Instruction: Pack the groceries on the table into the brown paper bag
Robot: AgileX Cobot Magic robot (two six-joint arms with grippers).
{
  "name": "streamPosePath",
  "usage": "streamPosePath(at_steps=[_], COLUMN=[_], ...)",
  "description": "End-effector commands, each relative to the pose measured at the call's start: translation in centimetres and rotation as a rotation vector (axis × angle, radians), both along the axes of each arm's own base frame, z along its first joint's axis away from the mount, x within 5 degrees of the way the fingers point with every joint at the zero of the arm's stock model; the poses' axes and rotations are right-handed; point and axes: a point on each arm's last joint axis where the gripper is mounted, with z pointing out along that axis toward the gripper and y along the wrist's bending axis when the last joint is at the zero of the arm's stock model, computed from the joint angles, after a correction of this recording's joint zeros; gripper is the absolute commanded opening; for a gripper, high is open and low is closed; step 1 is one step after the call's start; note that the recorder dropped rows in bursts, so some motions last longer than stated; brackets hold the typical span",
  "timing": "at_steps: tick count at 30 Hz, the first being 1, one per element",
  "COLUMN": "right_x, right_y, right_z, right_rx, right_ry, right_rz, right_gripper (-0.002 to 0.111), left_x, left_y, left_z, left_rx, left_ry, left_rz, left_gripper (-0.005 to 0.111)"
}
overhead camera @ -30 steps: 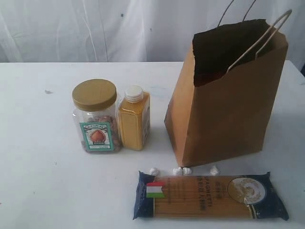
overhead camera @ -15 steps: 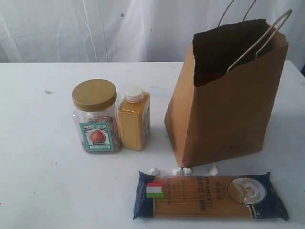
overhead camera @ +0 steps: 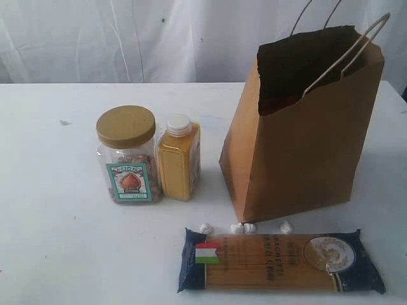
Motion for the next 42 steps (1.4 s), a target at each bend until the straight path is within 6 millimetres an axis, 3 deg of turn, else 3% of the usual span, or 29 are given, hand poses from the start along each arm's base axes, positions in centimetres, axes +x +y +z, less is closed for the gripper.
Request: streamPosePath(at_steps=[1,3,7,9,13,16,19,22,24,26,28,32,34,42], right_x=[-0.1,-0.1,-0.1,-0.1,-0.1,-0.1,-0.1,-0.1,-0.1,-0.1,-0.1,-0.1,-0.1,-0.1], right_y=[0.0,0.0,0.0,0.0,0.0,0.0,0.0,0.0,0.0,0.0,0.0,0.0,0.0,0.0], right_z=[-0.5,-0.5,-0.5,-0.5,-0.5,-0.5,-0.5,-0.5,-0.5,-0.5,-0.5,-0.5,-0.5,-0.5], right_rx=[0.04,0.04,0.04,0.04,0.04,0.04,0.04,0.04,0.04,0.04,0.04,0.04,0.04,0.04], right_ry=[0.037,0.037,0.037,0.037,0.037,0.037,0.037,0.037,0.037,0.037,0.037,0.039,0.039,0.039], right_rz=[-0.003,-0.003,-0.003,-0.003,-0.003,-0.003,-0.003,-0.003,-0.003,-0.003,-0.003,-0.003,-0.003,-0.003], right_gripper=[0.0,0.0,0.0,0.0,0.0,0.0,0.0,0.0,0.0,0.0,0.0,0.0,0.0,0.0], left_x=[0.0,0.1,0.0,0.0,0.1,0.4,0.6,0.0,-0.7,-1.5,-2.1,-0.5,1.7,11.0], left_y=[0.0,-0.1,-1.2,-1.6,-1.5,-0.6,0.7,3.3,4.3,4.2,3.6,1.5,0.8,0.0], left_z=[0.0,0.2,1.1,1.4,1.8,2.6,3.8,6.0,7.6,10.7,13.5,17.4,17.3,12.4], left_rx=[-0.009,-0.055,-0.795,-1.071,-1.152,-1.176,-1.209,-1.25,-1.447,-1.653,-1.496,-0.493,-0.249,-0.168], left_ry=[-0.004,-0.022,0.071,0.137,0.107,-0.027,-0.235,-0.62,-0.752,-0.771,-0.794,-0.776,-0.638,-0.252], left_rz=[0.002,0.012,0.11,0.142,0.154,0.189,0.244,0.342,0.353,0.242,0.182,0.141,0.109,0.17], left_gripper=[0.0,0.0,0.0,0.0,0.0,0.0,0.0,0.0,0.0,0.0,0.0,0.0,0.0,0.0])
